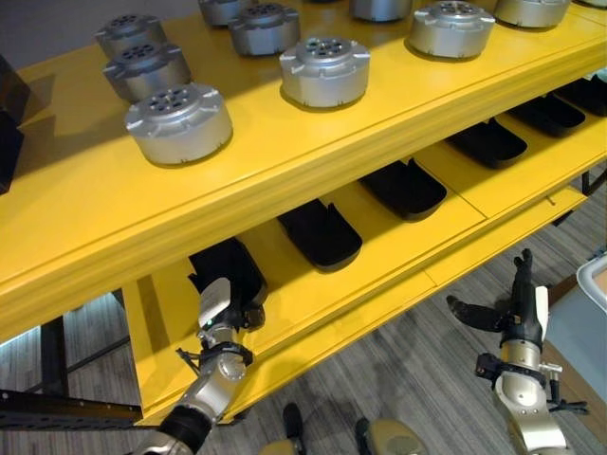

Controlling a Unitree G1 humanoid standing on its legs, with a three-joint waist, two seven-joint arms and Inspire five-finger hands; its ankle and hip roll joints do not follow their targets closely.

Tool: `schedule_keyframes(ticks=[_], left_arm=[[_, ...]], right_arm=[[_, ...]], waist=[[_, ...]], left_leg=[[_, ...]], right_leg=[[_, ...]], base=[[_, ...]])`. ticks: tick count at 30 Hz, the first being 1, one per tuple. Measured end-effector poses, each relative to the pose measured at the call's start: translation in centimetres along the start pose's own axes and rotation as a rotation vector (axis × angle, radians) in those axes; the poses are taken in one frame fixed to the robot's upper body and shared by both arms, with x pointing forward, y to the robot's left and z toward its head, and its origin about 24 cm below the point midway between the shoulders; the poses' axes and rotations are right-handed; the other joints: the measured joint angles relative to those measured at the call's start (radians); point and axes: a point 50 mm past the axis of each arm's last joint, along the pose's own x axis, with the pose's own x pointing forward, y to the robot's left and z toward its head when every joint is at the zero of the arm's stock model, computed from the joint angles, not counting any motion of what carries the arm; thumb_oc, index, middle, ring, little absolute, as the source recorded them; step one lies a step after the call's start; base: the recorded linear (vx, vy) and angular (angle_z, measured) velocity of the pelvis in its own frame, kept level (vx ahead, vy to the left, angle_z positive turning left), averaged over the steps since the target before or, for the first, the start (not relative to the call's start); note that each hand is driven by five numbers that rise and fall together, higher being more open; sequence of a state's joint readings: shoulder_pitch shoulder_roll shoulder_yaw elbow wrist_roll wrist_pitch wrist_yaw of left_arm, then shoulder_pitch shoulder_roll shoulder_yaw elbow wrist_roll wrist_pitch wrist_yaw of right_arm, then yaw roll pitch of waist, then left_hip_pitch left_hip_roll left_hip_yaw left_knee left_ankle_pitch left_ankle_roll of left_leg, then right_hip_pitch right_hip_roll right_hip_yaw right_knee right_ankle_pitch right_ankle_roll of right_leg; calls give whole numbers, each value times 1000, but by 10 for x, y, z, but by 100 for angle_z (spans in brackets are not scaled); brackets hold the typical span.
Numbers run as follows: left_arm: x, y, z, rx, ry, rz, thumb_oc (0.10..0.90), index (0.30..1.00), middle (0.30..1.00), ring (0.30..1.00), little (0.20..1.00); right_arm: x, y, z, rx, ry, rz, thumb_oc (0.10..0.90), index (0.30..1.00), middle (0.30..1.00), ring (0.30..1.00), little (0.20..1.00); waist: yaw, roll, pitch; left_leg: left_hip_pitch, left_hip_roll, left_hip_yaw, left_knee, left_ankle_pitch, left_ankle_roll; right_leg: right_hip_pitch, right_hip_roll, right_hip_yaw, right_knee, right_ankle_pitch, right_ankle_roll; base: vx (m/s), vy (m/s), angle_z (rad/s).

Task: Move parts from the plastic box to the shelf.

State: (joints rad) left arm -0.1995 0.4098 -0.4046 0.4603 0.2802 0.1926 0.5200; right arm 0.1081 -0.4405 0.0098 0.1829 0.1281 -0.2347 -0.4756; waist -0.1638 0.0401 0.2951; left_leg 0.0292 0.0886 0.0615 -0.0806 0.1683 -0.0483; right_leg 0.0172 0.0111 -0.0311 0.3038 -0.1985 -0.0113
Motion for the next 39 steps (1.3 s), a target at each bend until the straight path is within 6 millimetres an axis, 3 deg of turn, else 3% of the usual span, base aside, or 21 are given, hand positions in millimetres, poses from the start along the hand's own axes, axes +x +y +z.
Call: schedule_keyframes(ticks=[20,27,39], left_arm=[[-3,4,7,72,-48,13,900,1000,1000,1000,1000],[-4,9,10,170,-116,9,900,1000,1000,1000,1000],[-14,3,14,182,-152,-44,900,1000,1000,1000,1000]], right_arm=[[0,0,0,-1,2,8,900,1000,1000,1000,1000],[0,0,0,-2,3,5,900,1000,1000,1000,1000],[0,-1,0,-3,3,-16,900,1000,1000,1000,1000]], waist=[[1,3,-1],[1,2,0],[3,10,5]], left_leg=[[-12,1,-13,0,5,-3],[-14,1,-13,0,9,-4],[-25,1,-15,0,9,-5]], right_leg=[[-7,2,-9,-1,0,0],[-8,1,-9,-4,0,0],[-17,2,-11,-7,0,0]], base=[[-1,0,1],[-5,0,0],[0,0,0]])
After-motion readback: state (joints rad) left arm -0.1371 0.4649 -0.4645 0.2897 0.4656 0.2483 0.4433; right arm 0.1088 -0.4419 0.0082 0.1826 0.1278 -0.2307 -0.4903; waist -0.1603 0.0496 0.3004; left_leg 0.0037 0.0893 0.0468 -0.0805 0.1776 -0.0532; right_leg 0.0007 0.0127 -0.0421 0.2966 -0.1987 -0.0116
